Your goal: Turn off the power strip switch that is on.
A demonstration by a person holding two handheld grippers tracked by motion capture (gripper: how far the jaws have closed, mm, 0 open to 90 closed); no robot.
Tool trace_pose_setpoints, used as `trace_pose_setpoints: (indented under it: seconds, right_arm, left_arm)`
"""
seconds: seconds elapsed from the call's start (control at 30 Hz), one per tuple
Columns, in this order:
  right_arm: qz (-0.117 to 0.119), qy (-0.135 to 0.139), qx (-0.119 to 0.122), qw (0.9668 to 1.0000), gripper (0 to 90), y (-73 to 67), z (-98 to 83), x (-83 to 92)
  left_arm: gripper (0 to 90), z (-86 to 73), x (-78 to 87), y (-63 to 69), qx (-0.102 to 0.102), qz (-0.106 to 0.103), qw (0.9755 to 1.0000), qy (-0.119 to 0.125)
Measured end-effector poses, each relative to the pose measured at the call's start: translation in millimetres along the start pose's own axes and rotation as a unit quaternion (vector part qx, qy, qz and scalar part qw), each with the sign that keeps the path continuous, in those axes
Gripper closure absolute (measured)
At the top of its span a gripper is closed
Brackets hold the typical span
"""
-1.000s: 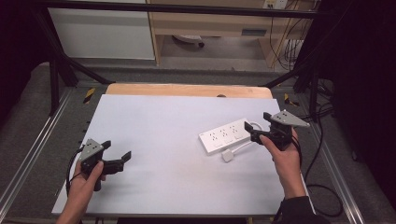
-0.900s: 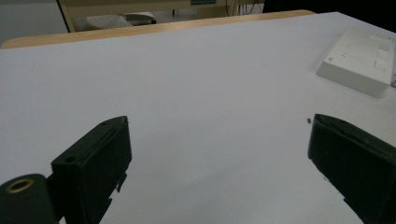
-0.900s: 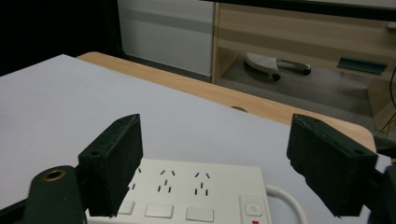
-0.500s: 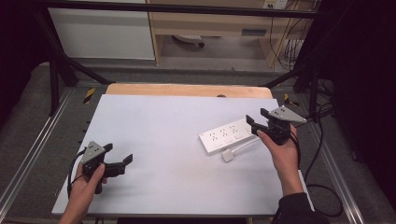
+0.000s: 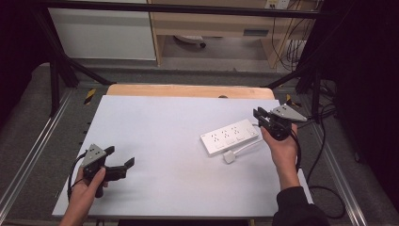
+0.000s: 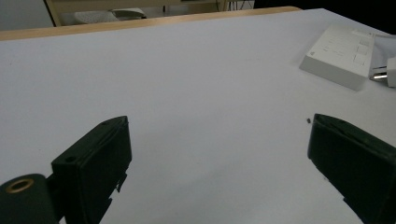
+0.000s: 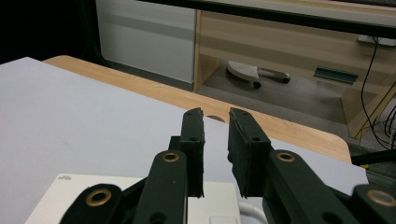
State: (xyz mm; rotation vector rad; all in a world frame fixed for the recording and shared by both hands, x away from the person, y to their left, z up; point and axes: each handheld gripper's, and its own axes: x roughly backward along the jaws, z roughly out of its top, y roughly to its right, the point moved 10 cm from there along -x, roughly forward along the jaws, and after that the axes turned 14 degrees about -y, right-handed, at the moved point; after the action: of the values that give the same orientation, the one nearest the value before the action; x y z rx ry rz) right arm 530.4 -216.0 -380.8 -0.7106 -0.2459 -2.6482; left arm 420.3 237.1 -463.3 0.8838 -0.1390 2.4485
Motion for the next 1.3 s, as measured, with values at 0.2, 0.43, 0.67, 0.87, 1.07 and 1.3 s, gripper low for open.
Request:
trace_pose_setpoints:
  seconds: [0.2,0.43,0.67,0.87,1.07,1.3]
  right_arm:
    - [0.002,-0.003,-0.003,1.0,81.0,-1.0,-0.8,-11.7]
    - [0.014,-0.014,0.008,0.9998,84.4,-5.6,-6.7,-28.1]
    - [0.017,-0.025,0.006,0.9995,90.0,-6.9,-12.8,-38.5]
    - [0.018,-0.035,-0.003,0.9992,90.0,-4.9,-20.6,-43.9]
    - [0.017,-0.048,-0.01,0.9986,90.0,0.3,-31.8,-50.4]
    - [0.017,-0.06,-0.019,0.9979,90.0,5.5,-41.5,-54.7]
  left_arm:
    - [6.1,-1.1,0.0,-1.0,0.001,0.001,1.0,-0.002]
    - [6.1,0.1,-1.3,0.8,0.003,-0.004,1.0,-0.001]
    - [6.2,0.3,0.2,1.6,0.016,-0.016,0.9997,0.003]
    - [6.2,0.2,1.0,0.0,0.014,-0.01,0.9998,0.004]
    - [6.2,0.1,2.4,-2.2,0.016,-0.005,0.9998,0.005]
    - [6.2,-0.6,3.1,-2.5,0.014,-0.004,0.9999,0.004]
